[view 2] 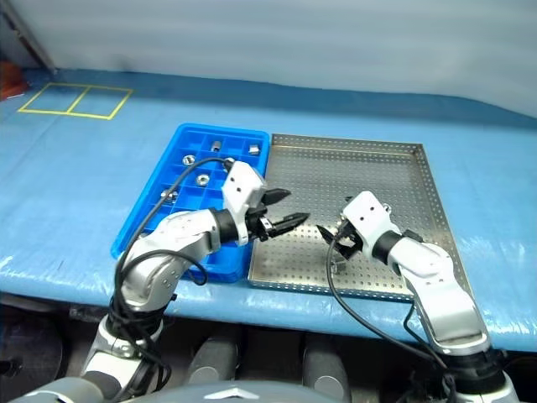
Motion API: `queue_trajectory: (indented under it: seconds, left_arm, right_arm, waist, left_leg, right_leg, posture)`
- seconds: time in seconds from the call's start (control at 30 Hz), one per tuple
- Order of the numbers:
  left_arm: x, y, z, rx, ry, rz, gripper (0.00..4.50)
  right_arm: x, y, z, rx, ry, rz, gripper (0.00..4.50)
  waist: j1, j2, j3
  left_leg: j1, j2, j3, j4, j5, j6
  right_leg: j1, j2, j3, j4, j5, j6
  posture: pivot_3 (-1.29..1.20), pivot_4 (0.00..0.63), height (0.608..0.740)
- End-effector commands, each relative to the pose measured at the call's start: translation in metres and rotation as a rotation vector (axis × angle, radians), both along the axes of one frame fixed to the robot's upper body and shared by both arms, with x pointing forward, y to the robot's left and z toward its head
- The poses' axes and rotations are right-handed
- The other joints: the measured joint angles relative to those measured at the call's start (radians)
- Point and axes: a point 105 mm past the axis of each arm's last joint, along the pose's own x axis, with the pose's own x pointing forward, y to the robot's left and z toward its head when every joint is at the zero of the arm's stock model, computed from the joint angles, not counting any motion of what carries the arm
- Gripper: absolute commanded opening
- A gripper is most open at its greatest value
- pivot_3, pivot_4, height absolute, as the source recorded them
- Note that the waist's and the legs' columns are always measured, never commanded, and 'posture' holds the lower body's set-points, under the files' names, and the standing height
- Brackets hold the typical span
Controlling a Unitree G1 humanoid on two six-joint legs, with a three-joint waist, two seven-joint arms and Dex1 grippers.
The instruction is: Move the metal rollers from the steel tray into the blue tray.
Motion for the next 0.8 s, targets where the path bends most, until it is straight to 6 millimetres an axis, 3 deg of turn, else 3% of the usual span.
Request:
queue_trajectory:
  seconds: [0.03,0.37,0.63,0.77,0.8]
  left_arm:
    - [0.001,-0.018,-0.010,0.017,0.000,-0.107,3.37]
    - [0.008,-0.043,-0.048,0.173,0.026,-0.151,3.37]
    - [0.008,-0.035,-0.077,0.323,0.040,-0.130,3.37]
    - [0.010,-0.032,-0.082,0.324,0.058,-0.100,3.37]
    - [0.010,-0.032,-0.081,0.318,0.062,-0.095,3.00]
  right_arm:
    - [-0.011,-0.009,0.010,-0.009,-0.029,-0.053,4.50]
    - [-0.025,-0.009,0.001,0.027,0.000,-0.116,4.50]
    - [-0.019,-0.008,-0.001,0.026,-0.004,-0.109,4.50]
    - [-0.016,-0.006,-0.001,0.025,-0.008,-0.091,4.50]
    - [-0.015,-0.005,-0.002,0.025,-0.007,-0.089,4.50]
  waist:
    - [-0.017,0.000,0.000]
    - [-0.091,0.001,-0.001]
    - [-0.098,0.001,-0.001]
    - [-0.098,0.001,-0.001]
    - [-0.097,0.001,-0.001]
  left_leg:
    - [0.000,0.000,0.000,0.000,0.000,0.000]
    - [0.001,0.000,0.001,0.001,0.000,0.000]
    - [0.001,0.000,0.001,0.001,0.000,0.000]
    - [0.001,0.000,0.001,0.001,0.000,0.000]
    - [0.001,0.000,0.001,0.000,0.000,0.000]
  right_leg:
    - [0.000,0.000,0.000,0.000,0.000,0.000]
    - [0.000,0.000,0.001,0.001,0.000,0.000]
    - [0.000,0.000,0.001,0.001,0.000,0.000]
    - [0.000,0.000,0.001,0.001,0.000,0.000]
    - [0.000,0.000,0.001,0.001,0.000,0.000]
  posture:
    - [-0.02,0.150,0.740]
    - [-0.12,0.150,0.740]
    - [-0.10,0.150,0.740]
    - [-0.08,0.150,0.740]
    - [-0.08,0.150,0.740]
